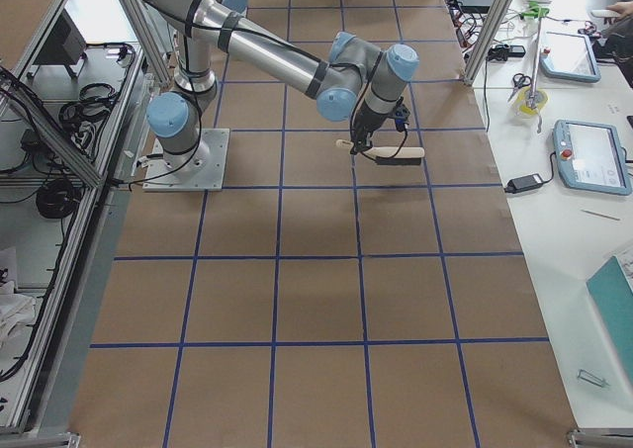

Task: Sweep and dump trash into bin
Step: 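Tip the dustpan over the black bin with the left gripper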

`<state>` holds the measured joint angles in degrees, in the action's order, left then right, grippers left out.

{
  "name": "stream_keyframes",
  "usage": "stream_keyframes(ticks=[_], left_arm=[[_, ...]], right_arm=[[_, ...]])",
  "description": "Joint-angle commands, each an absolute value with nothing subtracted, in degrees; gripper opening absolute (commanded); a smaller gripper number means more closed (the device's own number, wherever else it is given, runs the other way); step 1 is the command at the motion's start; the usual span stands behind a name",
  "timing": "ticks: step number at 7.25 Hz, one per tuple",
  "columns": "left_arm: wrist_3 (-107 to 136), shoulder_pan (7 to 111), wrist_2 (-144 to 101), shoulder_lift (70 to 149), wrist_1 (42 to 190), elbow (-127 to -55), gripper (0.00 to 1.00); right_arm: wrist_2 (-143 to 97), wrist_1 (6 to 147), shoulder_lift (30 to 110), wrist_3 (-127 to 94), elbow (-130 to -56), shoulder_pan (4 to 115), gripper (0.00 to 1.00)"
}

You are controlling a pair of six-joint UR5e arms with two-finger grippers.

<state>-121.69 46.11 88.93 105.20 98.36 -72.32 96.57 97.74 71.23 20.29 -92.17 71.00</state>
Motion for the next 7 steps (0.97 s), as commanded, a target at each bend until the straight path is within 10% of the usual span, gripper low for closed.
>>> stream_keyframes(ticks=[1,7], left_arm=[[-129.2,39.7,96.4,105.6,95.3,-69.0,0.0],[-137.5,41.8,124.8,108.7,73.4,-72.8,0.0]], right_arm=[[96.1,101.0,69.6,20.3,-92.2,70.6,0.0],[95.9,103.4,67.1,20.0,-93.2,70.6,0.0]])
